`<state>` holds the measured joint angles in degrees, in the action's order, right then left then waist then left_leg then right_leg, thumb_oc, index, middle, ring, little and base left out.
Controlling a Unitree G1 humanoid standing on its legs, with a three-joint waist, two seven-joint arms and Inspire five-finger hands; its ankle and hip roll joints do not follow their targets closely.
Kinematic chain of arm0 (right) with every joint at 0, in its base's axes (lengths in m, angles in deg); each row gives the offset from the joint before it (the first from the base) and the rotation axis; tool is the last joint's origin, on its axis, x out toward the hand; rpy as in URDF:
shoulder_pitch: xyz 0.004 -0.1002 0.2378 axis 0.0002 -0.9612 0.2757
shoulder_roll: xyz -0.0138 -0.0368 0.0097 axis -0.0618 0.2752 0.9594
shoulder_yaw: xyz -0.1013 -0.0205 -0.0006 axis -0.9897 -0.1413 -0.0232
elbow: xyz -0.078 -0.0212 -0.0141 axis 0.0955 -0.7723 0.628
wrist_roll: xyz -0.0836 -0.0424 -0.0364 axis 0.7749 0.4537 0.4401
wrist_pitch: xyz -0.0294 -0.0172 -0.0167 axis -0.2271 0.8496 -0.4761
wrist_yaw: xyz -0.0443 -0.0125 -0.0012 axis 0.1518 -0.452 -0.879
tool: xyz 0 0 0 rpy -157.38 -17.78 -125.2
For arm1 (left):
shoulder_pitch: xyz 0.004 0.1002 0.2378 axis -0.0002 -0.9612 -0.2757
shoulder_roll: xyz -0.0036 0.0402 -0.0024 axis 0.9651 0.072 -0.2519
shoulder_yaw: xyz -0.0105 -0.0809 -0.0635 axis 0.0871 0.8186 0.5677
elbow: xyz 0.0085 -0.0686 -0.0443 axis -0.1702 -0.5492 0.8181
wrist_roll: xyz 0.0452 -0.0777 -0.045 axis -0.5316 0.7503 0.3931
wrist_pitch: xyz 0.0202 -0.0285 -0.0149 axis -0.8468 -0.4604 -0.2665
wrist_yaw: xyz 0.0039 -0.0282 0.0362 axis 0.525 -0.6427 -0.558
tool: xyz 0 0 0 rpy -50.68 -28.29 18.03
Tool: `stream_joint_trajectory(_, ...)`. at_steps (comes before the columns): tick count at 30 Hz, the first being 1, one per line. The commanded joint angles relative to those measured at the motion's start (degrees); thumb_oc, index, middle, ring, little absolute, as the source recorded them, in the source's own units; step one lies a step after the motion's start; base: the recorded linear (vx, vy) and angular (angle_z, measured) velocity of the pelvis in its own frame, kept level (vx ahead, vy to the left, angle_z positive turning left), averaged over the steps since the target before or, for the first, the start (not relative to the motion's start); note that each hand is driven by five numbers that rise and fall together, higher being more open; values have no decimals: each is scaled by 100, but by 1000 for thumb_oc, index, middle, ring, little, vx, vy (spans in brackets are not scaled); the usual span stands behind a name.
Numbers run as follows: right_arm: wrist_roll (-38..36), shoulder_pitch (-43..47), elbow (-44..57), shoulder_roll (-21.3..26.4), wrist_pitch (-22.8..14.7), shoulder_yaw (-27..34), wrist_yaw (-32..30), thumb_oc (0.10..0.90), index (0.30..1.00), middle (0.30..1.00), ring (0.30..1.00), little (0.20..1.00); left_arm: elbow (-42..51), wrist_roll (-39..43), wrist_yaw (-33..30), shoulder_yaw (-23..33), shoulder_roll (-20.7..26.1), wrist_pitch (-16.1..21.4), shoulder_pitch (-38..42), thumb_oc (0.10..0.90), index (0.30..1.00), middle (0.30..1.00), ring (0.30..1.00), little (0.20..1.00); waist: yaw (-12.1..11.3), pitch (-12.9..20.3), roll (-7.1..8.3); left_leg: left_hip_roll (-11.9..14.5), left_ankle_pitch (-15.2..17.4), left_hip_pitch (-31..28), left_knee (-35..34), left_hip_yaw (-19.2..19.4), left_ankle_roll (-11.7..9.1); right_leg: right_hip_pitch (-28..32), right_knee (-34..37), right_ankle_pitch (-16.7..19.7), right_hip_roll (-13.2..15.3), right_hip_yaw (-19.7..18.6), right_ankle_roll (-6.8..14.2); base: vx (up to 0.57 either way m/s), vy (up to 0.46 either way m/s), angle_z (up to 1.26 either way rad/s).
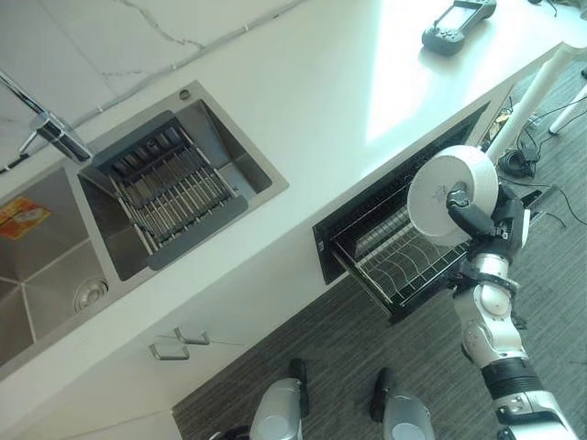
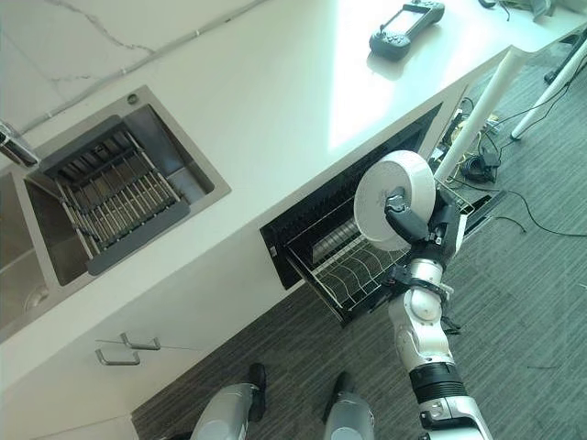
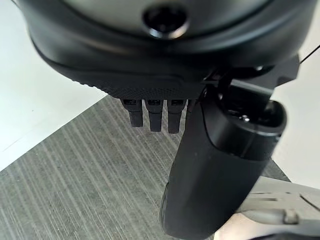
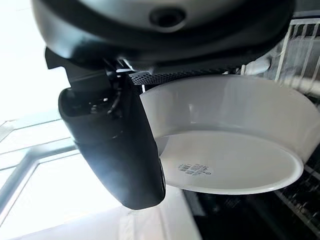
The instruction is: Place the dishes in the dishwasher.
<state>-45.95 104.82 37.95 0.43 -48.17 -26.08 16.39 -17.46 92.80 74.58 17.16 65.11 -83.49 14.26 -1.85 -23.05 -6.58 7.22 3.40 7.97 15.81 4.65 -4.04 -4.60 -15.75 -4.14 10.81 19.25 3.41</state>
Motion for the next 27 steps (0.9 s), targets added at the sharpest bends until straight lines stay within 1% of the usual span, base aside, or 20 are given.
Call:
stream_joint_trajectory(1,417,566,722,170,-1071,436,-83,400,300,300,300,300,-123,7,-68,-257,246,31,-257,800,900,900,900,900,-54,245,89,34,686,-319,138,113,161,245,-144,-724,163,-149,85,0,0,0)
stream_joint_trajectory(3,402,511,618,177,-968,457,-14,400,300,300,300,300,-114,-17,-82,-275,242,21,-265,800,900,900,900,900,-63,251,93,23,690,-322,138,110,163,249,-144,-719,175,-147,94,0,0,0)
stream_joint_trajectory(5,448,517,332,175,-738,383,177,400,300,300,300,300,-33,-69,-86,-312,263,-28,-262,800,900,900,900,900,-103,225,90,5,691,-308,138,99,176,240,-144,-709,196,-143,104,0,0,0)
stream_joint_trajectory(6,514,544,238,171,-697,349,201,400,300,300,300,300,-9,-68,-89,-333,268,-50,-254,800,900,900,900,900,-116,215,87,5,686,-303,138,99,177,235,-144,-702,202,-138,106,0,0,0)
stream_joint_trajectory(7,607,674,-10,196,-520,257,286,400,300,300,300,300,14,-63,-72,-364,287,-76,-226,800,900,900,900,900,-154,188,82,-2,672,-273,138,84,176,214,-144,-685,216,-127,110,0,0,0)
stream_joint_trajectory(9,1286,1005,-417,334,-198,162,-151,400,300,300,300,300,84,11,-60,-441,318,-133,-162,800,900,900,900,900,-231,115,64,-11,648,-214,138,47,173,186,-144,-668,236,-97,114,0,0,0)
stream_joint_trajectory(13,2046,1404,-887,598,36,39,-336,400,300,300,300,300,115,33,-17,-487,344,-114,-126,800,900,900,900,900,-348,47,30,-37,619,-153,138,-24,173,172,-144,-651,257,-31,117,-6,9,5)
stream_joint_trajectory(16,2435,1674,-1128,760,175,-138,-346,400,300,300,300,300,197,56,29,-505,381,-136,-87,800,900,900,900,900,-436,-15,-1,-70,593,-99,138,-82,186,151,-144,-632,278,15,114,-22,30,16)
stream_joint_trajectory(19,2908,1834,-1280,885,318,-365,-479,400,300,300,300,300,270,8,59,-522,407,-146,-84,800,900,900,900,900,-511,-97,-42,-105,561,-62,138,-140,203,144,-144,-605,299,52,112,-3,50,14)
stream_joint_trajectory(21,3142,1904,-1375,917,361,-480,-602,400,300,300,300,300,286,-23,21,-548,407,-75,-85,800,900,900,900,900,-536,-128,-66,-116,552,-43,138,-157,209,135,-144,-595,315,65,116,8,59,6)
stream_joint_trajectory(23,3799,2104,-1647,987,505,-747,-927,400,300,300,300,300,362,-36,52,-626,419,-44,-48,800,900,900,900,900,-605,-217,-140,-150,508,51,138,-201,234,58,-144,-539,354,93,128,-9,97,6)
stream_joint_trajectory(25,4037,2238,-1758,1023,626,-863,-1147,400,300,300,300,300,417,-63,111,-670,420,-58,-20,800,900,900,900,900,-628,-290,-181,-141,467,117,138,-222,244,-13,-144,-493,346,105,125,-35,78,8)
stream_joint_trajectory(27,4243,2363,-1871,1060,715,-969,-1227,400,300,300,300,300,419,1,122,-731,399,-26,-17,800,900,900,900,900,-638,-351,-220,-147,436,176,138,-243,250,-86,-144,-456,335,94,121,-31,101,6)
